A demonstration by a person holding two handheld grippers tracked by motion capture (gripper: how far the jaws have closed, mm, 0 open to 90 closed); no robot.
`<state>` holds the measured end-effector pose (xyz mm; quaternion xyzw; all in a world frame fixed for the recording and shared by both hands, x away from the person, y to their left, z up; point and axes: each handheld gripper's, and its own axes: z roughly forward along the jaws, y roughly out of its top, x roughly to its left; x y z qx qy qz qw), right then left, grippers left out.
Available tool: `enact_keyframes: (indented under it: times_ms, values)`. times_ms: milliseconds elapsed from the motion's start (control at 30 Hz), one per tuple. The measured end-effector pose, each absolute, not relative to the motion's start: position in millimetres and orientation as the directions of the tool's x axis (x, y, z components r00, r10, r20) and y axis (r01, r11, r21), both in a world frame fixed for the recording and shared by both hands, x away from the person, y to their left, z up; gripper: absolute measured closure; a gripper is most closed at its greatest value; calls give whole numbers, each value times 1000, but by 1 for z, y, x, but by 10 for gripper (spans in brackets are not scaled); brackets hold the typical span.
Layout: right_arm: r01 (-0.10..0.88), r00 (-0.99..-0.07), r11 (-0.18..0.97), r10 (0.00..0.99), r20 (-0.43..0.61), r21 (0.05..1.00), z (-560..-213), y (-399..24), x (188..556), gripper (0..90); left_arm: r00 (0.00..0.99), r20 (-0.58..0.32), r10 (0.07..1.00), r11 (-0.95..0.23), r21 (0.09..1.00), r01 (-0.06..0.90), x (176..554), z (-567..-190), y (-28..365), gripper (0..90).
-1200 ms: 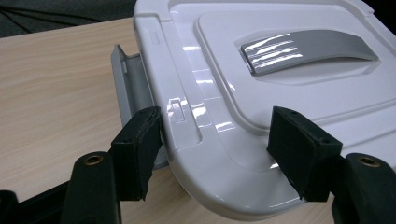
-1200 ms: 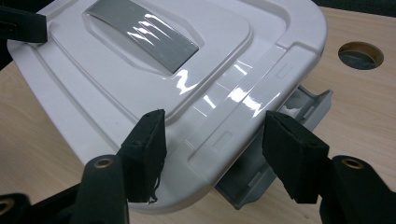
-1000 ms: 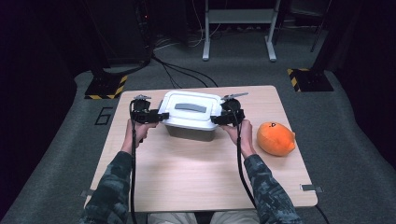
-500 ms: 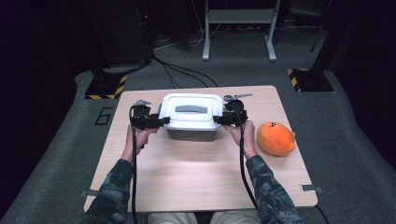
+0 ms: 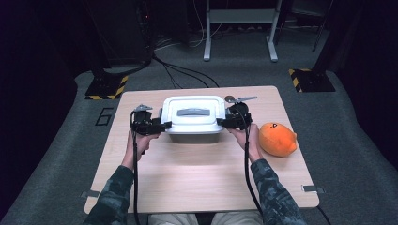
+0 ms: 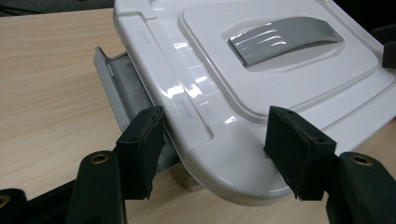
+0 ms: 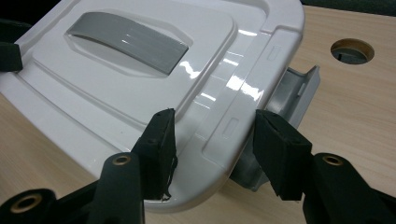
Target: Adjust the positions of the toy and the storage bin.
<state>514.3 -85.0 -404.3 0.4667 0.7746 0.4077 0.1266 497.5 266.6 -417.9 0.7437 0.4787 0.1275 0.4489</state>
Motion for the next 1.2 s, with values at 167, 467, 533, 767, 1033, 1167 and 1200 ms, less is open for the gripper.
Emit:
enact_keyframes:
  times_ms: [167, 467, 533, 767, 1033, 1167, 1200]
  values:
    - [620, -536, 243, 826, 177, 746, -404, -87, 509, 486, 514, -222, 829, -153, 793, 590, 489, -417, 262, 373]
    - [626, -529, 241, 830, 176, 742, -403, -98, 505, 496, 513, -235, 826, -143, 792, 593, 476, -420, 252, 373]
    - [625, -529, 246, 832, 170, 740, -403, -100, 504, 492, 515, -230, 826, -147, 794, 590, 473, -420, 249, 372]
    - [624, -513, 238, 843, 160, 744, -402, -104, 505, 485, 509, -195, 839, -156, 809, 567, 470, -420, 241, 377]
    - [620, -496, 228, 855, 150, 751, -402, -100, 510, 484, 506, -191, 841, -159, 807, 569, 482, -417, 241, 382]
    - [618, -485, 222, 862, 144, 755, -402, -99, 513, 470, 500, -166, 850, -166, 817, 552, 489, -415, 240, 378]
    - [629, -472, 211, 868, 152, 748, -401, -98, 514, 466, 503, -168, 848, -165, 818, 551, 491, -416, 241, 375]
